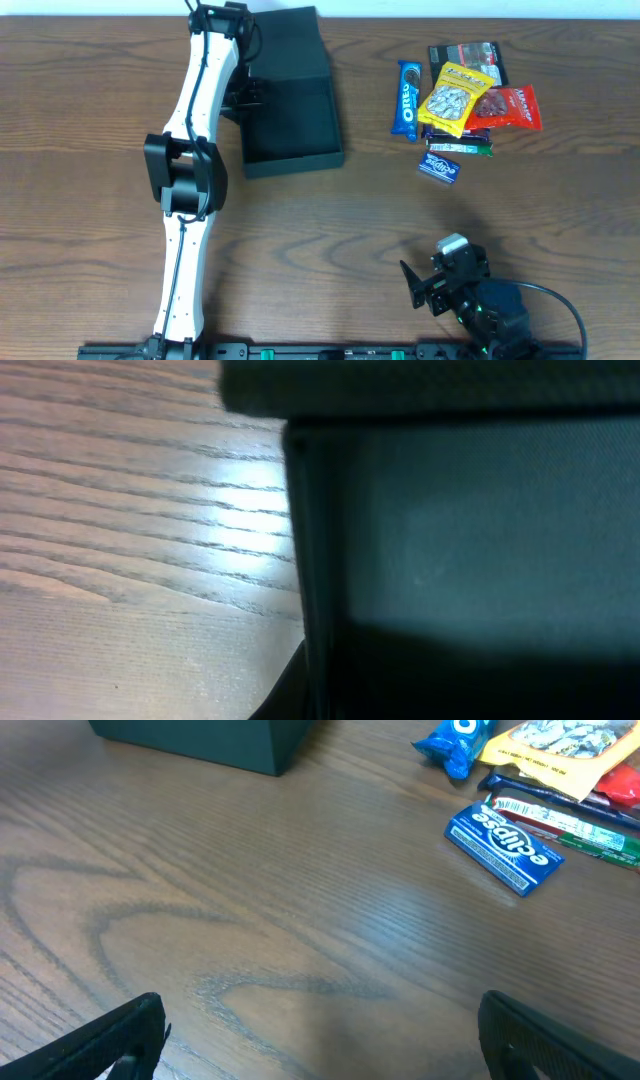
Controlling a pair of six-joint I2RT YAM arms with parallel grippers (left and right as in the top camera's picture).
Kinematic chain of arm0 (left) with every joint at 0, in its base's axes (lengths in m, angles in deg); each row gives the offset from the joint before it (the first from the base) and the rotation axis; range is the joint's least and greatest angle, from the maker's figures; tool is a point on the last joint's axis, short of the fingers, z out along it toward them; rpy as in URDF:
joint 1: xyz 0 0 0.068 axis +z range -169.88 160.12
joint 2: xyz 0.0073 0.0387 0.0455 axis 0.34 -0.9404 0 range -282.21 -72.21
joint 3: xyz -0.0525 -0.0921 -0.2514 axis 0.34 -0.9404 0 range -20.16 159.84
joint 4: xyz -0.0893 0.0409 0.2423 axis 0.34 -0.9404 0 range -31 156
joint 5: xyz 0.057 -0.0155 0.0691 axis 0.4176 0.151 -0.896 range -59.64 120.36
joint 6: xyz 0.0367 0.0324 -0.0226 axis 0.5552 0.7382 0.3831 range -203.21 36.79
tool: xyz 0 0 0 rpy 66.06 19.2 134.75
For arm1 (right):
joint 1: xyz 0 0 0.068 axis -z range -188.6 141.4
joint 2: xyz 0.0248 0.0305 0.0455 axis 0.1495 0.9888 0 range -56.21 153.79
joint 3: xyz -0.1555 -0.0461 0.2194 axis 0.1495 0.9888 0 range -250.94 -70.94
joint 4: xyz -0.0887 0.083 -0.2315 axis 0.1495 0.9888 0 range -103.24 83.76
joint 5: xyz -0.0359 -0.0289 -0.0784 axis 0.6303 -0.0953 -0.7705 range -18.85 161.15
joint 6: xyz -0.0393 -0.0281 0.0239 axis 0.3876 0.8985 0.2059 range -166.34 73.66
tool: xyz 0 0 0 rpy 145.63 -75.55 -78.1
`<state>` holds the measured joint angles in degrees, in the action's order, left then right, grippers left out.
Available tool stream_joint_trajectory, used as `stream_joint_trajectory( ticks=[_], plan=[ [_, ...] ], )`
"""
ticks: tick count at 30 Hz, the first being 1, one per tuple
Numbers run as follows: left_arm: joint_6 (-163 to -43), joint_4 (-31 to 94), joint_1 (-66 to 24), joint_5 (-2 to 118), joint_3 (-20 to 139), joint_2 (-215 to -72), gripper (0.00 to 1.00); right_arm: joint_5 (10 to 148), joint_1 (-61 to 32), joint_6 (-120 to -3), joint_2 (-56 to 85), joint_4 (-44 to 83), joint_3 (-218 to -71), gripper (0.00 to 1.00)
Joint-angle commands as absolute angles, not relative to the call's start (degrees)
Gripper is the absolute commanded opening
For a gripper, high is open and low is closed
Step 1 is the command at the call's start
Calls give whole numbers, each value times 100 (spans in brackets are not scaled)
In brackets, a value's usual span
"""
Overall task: Pack container
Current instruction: 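Push the black box further right with the left gripper to straighten it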
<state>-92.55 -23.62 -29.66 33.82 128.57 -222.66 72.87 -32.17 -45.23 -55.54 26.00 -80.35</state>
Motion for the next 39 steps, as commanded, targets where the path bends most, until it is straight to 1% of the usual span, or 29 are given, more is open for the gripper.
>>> stream_joint_trajectory(
  ticks=[1,7,10,18,21,24,27,33,34,35,36,37,38,39],
  plan=[
    [-9083,-2436,-3073,3247,12878,-22283,6,7265,-3226,-4458,-5589,2600,-7994,99],
    [-9045,-2729,-3106,3232,12878,-22283,6,7265,-3226,-4458,-5591,2600,-7994,99],
    [-8960,-2869,-3117,3500,12878,-22237,6,7265,-3226,-4458,-5591,2600,-7994,99],
    [-8938,-2906,-3233,3636,12785,-21617,6,7265,-3226,-4458,-5591,2600,-7994,99],
    [-8919,-2771,-3320,3586,12389,-21383,6,7265,-3226,-4458,-5591,2602,-7994,99],
    [-8916,-2369,-3340,3531,11246,-20983,6,7265,-3226,-4458,-5589,2600,-7994,99],
    [-8916,-2041,-3335,3533,10614,-20716,6,7265,-3226,-4458,-5589,2600,-7994,99],
    [-9087,-1894,-3346,3531,10393,-20592,6,7265,-3226,-4458,-5591,2600,-7994,99],
    [-9120,-1879,-3346,3533,10387,-20594,10,7265,-3226,-4458,-5591,2600,-7994,99],
    [-9163,-1875,-3348,3535,10385,-20594,27,7265,-3226,-4458,-5591,2600,-7994,99],
    [-9194,-1875,-3353,3535,10385,-20594,47,7265,-3226,-4458,-5591,2600,-7994,99],
    [-9227,-1877,-3353,3562,10385,-20594,60,7265,-3226,-4458,-5591,2600,-7994,99],
    [-9227,-1872,-3351,3616,10385,-20592,67,7265,-3226,-4458,-5589,2600,-7994,99],
    [-9225,-1868,-3353,3673,10385,-20592,71,7265,-3226,-4458,-5591,2600,-7994,99]
  ],
)
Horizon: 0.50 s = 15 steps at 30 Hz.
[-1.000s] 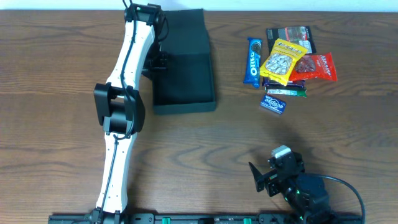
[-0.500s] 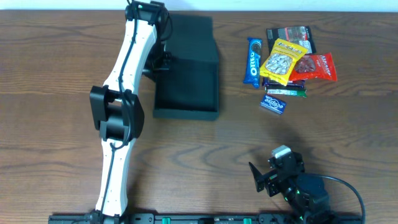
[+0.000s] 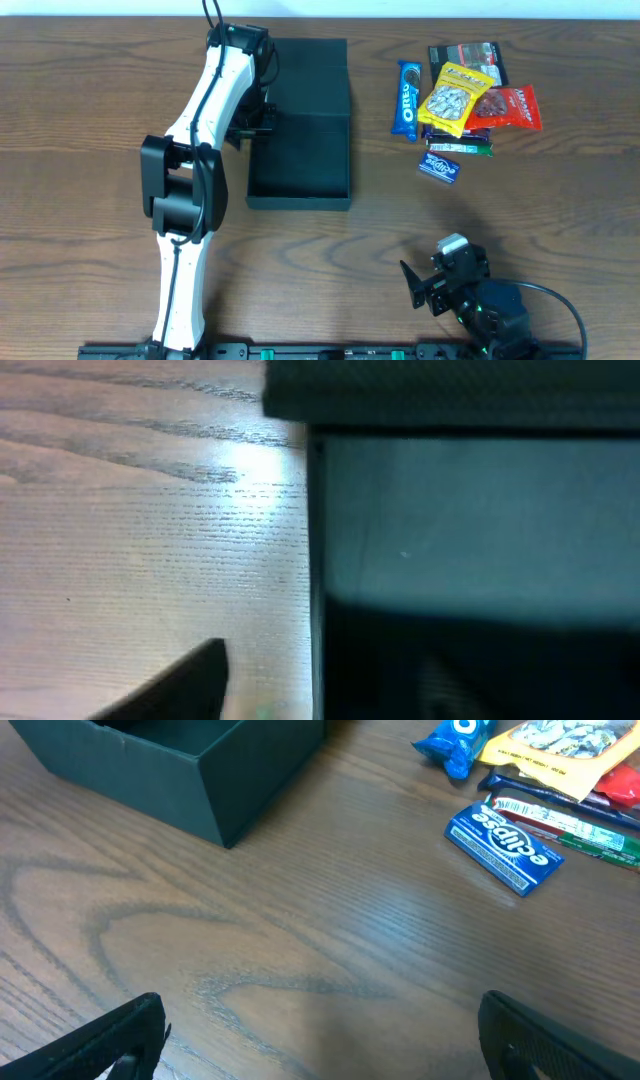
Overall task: Pack container
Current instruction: 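Push the black box further right with the left gripper to straighten it, then retract the left arm and reach the right gripper to the Oreo pack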
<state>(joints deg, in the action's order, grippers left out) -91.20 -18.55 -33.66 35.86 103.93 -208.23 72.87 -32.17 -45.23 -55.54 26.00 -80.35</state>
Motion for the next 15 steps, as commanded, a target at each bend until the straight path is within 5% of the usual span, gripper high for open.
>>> stream_joint_trajectory(
  ticks=[1,8,15],
  plan=[
    [-9225,-1868,-3353,3710,10385,-20592,71,7265,-3226,-4458,-5589,2600,-7994,99],
    [-9225,-1623,-3353,4034,10695,-20264,72,7265,-3226,-4458,-5589,2600,-7994,99],
    [-8403,-594,-3357,4025,11464,-19293,96,7265,-3226,-4458,-5589,2600,-7994,99]
  ],
)
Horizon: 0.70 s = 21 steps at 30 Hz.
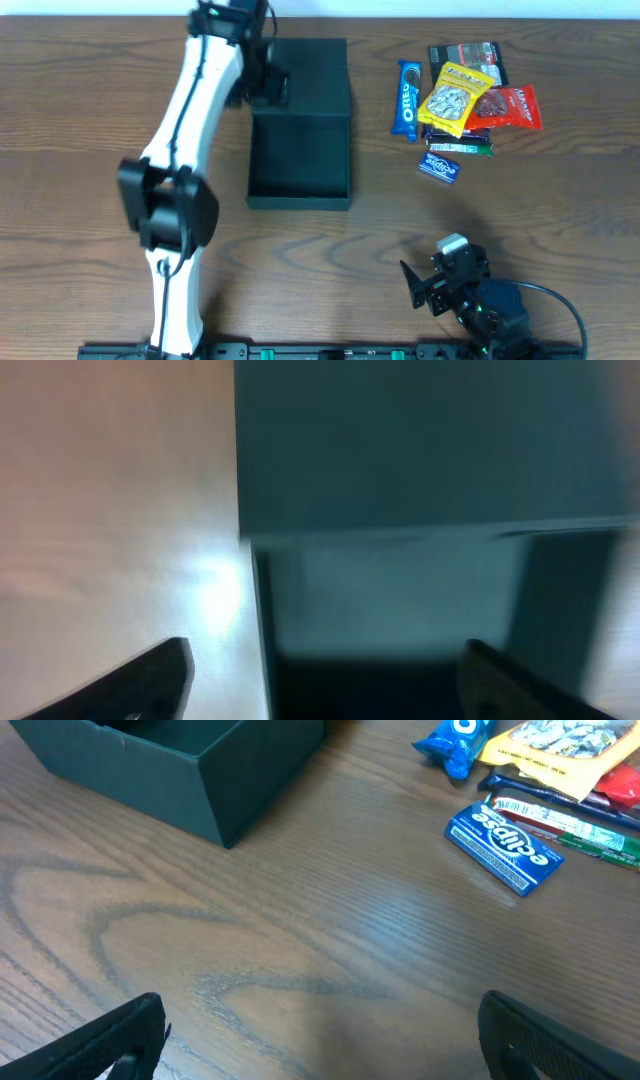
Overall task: Pack container
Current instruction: 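Retract the left arm and reach the right gripper to the Oreo pack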
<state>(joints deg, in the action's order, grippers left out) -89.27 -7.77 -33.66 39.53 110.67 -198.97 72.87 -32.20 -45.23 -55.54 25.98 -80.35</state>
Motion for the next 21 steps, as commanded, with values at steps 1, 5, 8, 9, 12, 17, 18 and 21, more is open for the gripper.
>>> stream_joint_trajectory(
  ticks=[1,5,8,9,12,17,18,21],
  plan=[
    [-8162,-382,-3324,4027,11547,-19184,96,7265,-3226,-4458,-5589,2600,-7994,99],
    [-7675,331,-3101,4056,11626,-18926,96,7265,-3226,-4458,-5589,2600,-7994,99],
    [-7677,812,-2878,4097,11624,-18891,95,7224,-3224,-4377,-5589,2646,-7994,99],
    [-7677,923,-2841,4097,11624,-18904,95,7147,-3226,-4300,-5589,2657,-7994,99],
    [-7675,1122,-2813,4095,11624,-18909,96,7138,-3226,-4305,-5589,2655,-7994,99],
    [-7675,1354,-2813,4093,11624,-18909,95,7143,-3226,-4307,-5589,2292,-7992,99],
    [-7675,1378,-2813,4093,11622,-18909,96,7175,-3226,-4333,-5589,1850,-7992,99],
    [-7675,1410,-2813,4095,11622,-18909,96,7337,-3226,-5400,-5589,605,-7992,99]
  ],
)
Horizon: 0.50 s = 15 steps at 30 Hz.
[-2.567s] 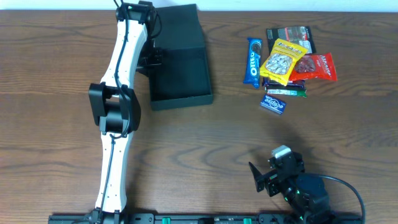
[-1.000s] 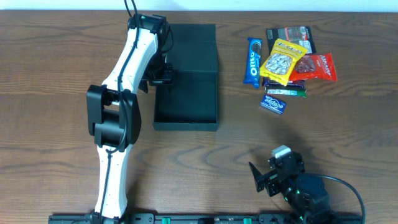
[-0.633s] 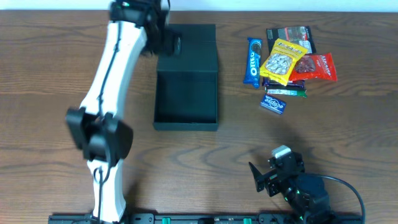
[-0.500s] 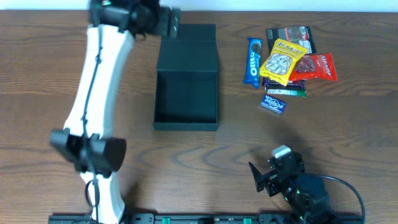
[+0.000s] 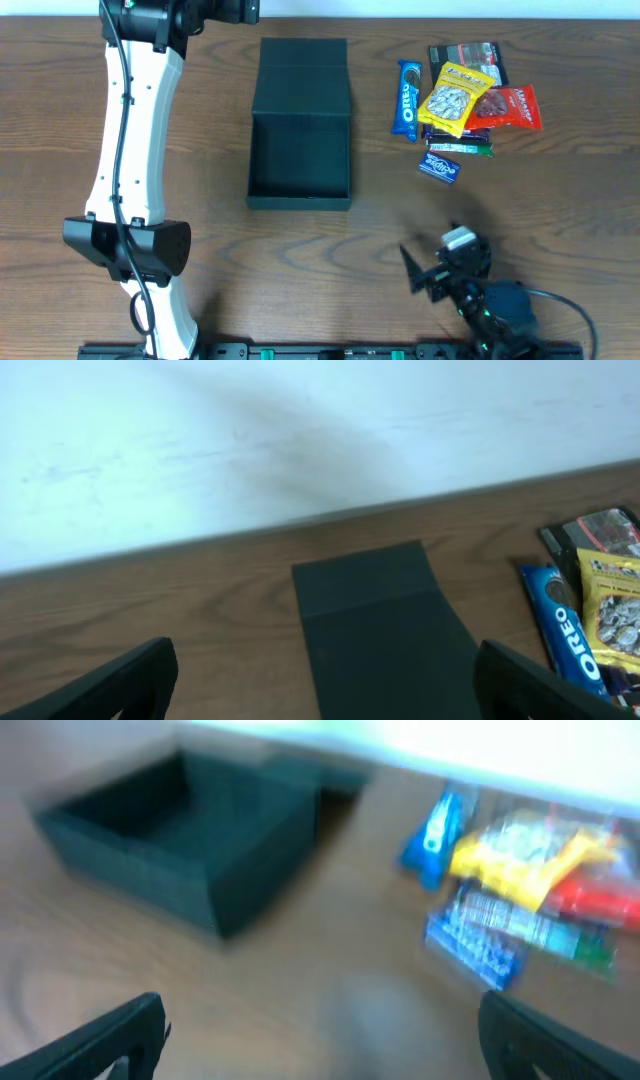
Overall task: Pack container
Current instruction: 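Retract the left arm and reach the right gripper to the Oreo pack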
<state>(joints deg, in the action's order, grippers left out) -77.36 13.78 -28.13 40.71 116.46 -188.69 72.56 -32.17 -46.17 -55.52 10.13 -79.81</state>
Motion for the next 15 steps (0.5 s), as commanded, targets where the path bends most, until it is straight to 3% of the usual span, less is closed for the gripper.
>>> stream_joint_trajectory(
  ticks=[1,4,15],
  plan=[
    [-7677,1415,-2815,4097,11622,-18909,95,7366,-3226,-6209,-5589,248,-7994,99],
    [-7677,1443,-2815,4097,11622,-18909,95,7355,-3226,-7426,-5589,69,-7992,99],
    [-7677,1734,-2815,4552,11622,-18909,96,7230,-3224,-8353,-5589,-967,-7992,99]
  ],
)
